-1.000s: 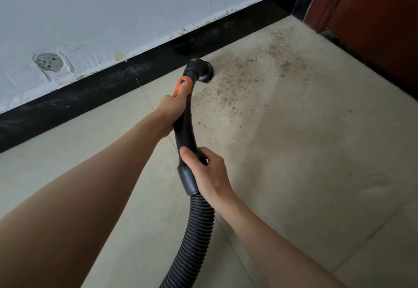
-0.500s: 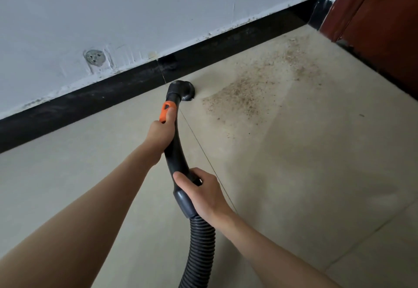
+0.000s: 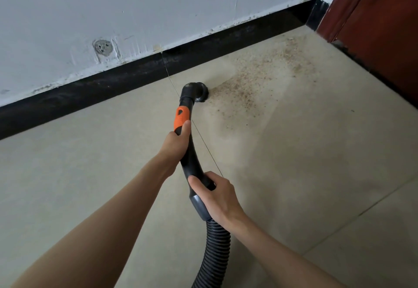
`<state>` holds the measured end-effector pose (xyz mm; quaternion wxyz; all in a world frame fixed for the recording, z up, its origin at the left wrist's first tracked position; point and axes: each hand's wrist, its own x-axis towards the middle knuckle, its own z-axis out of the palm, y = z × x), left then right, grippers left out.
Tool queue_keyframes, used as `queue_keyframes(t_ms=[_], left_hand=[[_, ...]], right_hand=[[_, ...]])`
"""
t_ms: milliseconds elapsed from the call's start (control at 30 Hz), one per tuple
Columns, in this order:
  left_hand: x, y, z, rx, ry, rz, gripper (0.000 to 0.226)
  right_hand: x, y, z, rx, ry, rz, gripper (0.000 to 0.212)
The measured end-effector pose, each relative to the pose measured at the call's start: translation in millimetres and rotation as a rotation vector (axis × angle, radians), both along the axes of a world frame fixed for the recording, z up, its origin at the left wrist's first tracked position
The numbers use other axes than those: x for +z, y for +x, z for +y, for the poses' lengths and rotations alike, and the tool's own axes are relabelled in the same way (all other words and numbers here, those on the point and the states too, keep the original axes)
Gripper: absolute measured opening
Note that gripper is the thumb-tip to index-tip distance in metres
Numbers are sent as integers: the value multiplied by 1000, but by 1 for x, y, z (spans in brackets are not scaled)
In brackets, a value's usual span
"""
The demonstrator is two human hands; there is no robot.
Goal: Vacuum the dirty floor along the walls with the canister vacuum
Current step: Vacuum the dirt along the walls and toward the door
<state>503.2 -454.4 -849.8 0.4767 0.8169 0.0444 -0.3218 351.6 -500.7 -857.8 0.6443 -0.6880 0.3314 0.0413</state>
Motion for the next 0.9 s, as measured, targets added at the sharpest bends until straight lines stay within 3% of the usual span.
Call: queue_keyframes(t_ms=[600, 900], left_hand=[[7, 19, -112, -165, 66, -77, 56], [11, 29, -113, -213, 93, -90, 48]], right_hand=[[-9, 25, -80, -198, 11, -54, 33], [-8, 35, -79, -212, 47, -59, 32]])
